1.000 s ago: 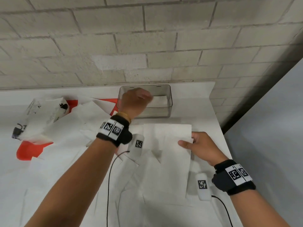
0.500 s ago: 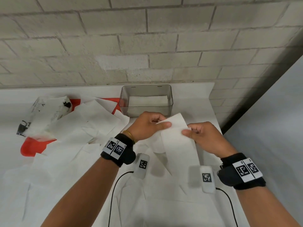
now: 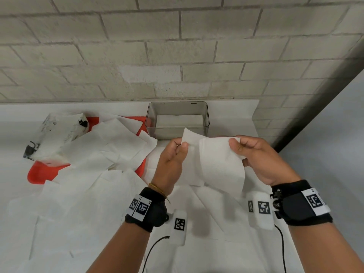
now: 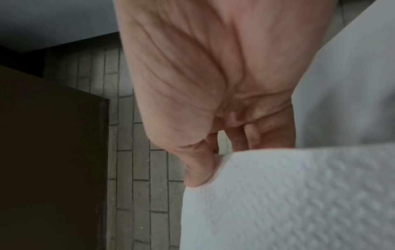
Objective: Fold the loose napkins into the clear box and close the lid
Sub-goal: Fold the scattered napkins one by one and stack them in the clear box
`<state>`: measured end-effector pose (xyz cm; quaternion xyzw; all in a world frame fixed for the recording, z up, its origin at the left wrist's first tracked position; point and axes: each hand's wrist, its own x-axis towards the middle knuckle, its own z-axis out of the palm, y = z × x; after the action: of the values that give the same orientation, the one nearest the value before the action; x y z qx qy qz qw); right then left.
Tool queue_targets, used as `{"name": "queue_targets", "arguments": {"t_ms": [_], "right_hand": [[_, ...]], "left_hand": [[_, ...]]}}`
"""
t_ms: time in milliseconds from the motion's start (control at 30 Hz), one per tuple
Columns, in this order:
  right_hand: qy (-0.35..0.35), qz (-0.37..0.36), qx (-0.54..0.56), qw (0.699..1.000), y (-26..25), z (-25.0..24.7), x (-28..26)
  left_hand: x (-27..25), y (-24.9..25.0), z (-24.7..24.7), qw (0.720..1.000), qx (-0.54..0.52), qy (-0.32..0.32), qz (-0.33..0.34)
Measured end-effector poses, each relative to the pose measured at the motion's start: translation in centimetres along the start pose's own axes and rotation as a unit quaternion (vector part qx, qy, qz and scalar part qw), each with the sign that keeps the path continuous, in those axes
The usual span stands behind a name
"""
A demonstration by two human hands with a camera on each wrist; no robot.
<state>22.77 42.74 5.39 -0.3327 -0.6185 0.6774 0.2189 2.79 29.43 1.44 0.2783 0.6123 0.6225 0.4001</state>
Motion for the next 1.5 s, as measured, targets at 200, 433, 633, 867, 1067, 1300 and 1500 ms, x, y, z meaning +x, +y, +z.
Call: {"name": "queue_targets", "arguments": {"t_ms": [200,433,633,867,1067,1300,1500], "right_hand": [[0.031,-0.008,-0.012,0.999,0.9,1.1,0.6],[0.087,-0.058,-0.082,0.991,2.9,3.0,1.2],[0.133,-0.071,-0.122,0.981,4.0,5.7,1.0],[0.039,0.039,-0.288,0.956,7.1,6.6,-0.2],[-0.061,0.113,-0.529,0.839,10.5,9.7,-2.6],[-0.047,0.133,-0.473,0.870,10.6,10.6,-2.0],[0.018,0.120,-0.327,0.937,9.9,9.2,-1.9]], "left_hand": [[-1.5,-0.3,1.1,0.999,-0.020,-0.020,-0.030],[-2.5,-0.6,1.4,0.991,-0.082,-0.009,-0.102],[-3.5,-1.2,-0.2,0.998,0.030,-0.030,-0.044],[-5.3,-1.2,-5.8,0.996,-0.001,0.077,-0.048],[-7.9,-0.5,-11.2,0.990,-0.050,0.122,-0.058],[-10.9,-2.8,-12.9,0.979,-0.149,0.103,-0.091],[-12.1,-4.2,-11.0,0.951,-0.250,0.070,-0.166]]}}
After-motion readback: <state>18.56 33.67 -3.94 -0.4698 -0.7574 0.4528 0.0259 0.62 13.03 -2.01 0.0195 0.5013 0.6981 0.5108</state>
